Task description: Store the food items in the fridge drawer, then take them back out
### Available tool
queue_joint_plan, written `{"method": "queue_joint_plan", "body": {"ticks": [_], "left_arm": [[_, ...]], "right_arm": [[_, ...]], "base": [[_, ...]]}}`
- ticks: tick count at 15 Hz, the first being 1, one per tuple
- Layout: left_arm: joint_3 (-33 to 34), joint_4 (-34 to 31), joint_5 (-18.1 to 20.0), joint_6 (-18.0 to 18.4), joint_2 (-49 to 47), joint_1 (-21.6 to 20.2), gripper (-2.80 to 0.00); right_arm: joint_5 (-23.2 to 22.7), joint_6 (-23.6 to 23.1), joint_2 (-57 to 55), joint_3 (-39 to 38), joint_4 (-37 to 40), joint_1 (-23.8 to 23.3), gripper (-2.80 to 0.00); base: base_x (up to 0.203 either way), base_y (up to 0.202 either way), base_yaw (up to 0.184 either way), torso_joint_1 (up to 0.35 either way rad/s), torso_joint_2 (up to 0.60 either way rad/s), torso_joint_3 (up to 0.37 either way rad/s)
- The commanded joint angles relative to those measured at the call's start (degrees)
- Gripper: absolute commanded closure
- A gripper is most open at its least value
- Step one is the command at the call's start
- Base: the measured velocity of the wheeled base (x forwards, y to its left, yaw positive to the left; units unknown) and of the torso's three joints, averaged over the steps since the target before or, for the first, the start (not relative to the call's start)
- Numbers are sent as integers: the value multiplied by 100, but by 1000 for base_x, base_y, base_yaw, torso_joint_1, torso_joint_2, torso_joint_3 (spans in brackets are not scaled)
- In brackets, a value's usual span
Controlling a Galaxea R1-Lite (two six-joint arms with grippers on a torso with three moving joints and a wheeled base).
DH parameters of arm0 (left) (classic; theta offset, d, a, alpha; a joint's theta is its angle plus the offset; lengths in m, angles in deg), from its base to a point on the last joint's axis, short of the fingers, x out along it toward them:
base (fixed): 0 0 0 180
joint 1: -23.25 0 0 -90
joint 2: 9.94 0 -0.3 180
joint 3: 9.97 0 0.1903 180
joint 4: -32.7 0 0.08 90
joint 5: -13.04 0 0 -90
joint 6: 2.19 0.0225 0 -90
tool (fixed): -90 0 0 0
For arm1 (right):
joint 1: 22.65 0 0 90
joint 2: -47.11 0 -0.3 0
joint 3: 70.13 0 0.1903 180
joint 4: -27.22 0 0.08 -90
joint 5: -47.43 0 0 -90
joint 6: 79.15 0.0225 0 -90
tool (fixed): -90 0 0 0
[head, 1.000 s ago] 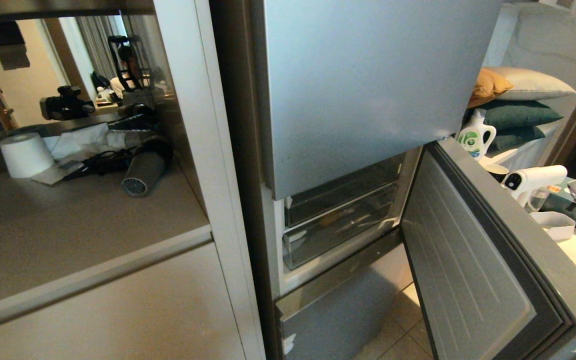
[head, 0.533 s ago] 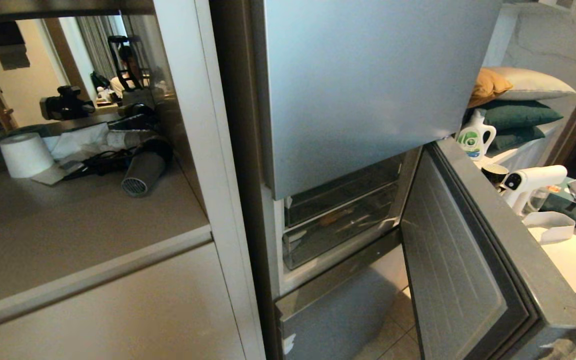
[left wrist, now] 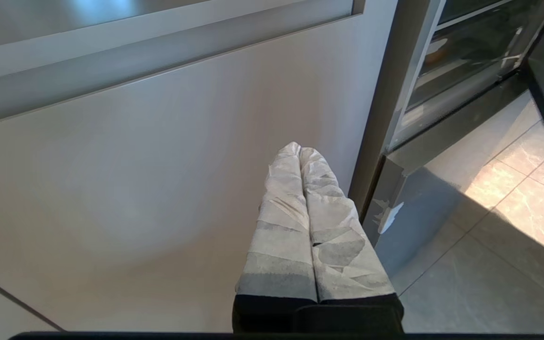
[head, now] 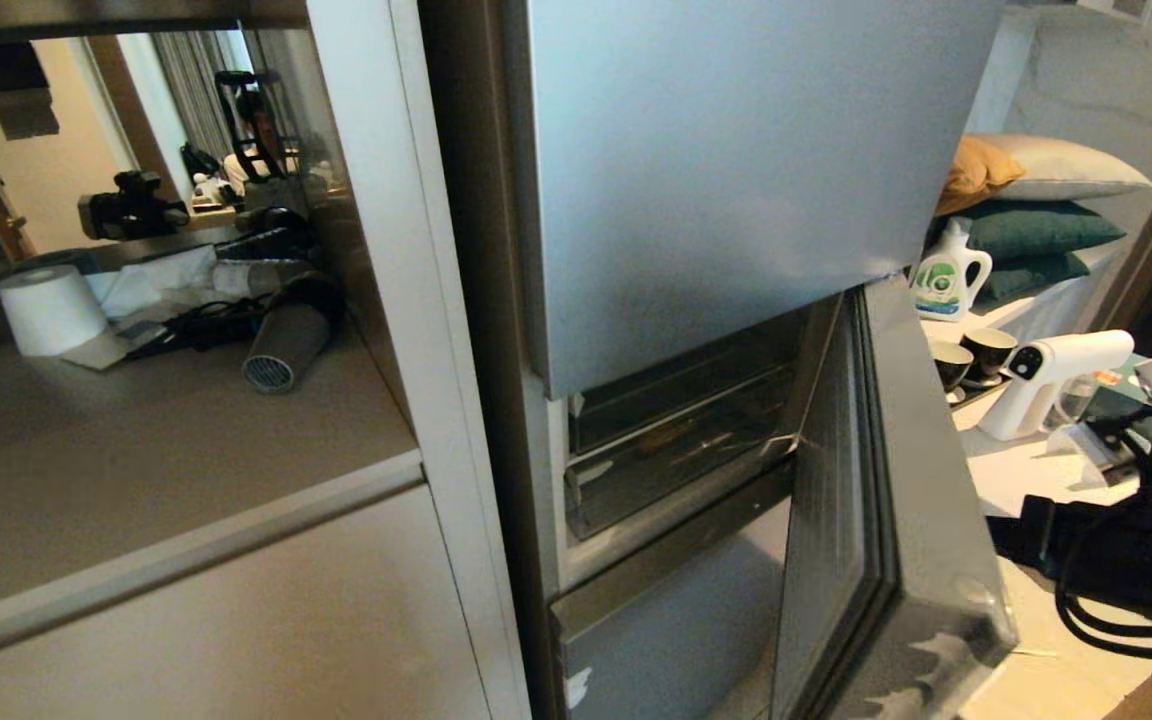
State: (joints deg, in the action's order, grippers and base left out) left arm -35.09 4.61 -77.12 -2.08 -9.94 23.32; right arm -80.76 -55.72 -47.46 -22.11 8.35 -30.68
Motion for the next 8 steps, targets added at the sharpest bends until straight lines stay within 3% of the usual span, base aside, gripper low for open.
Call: {"method": "queue_joint_plan", "body": {"ticks": [1, 4, 8], "left_arm": [[0, -2, -2, -2, 0, 1, 0], [0, -2, -2, -2, 0, 1, 0], [0, -2, -2, -2, 0, 1, 0]], "right_arm": [[804, -74, -711, 427, -137, 824, 0], [1664, -378, -1542, 852, -813, 1637, 0], [2602, -469, -2691, 1488, -2557, 2324, 0]], "base": [[0, 0, 0, 0, 0, 0], [0, 0, 0, 0, 0, 0], [0, 0, 0, 0, 0, 0]]}}
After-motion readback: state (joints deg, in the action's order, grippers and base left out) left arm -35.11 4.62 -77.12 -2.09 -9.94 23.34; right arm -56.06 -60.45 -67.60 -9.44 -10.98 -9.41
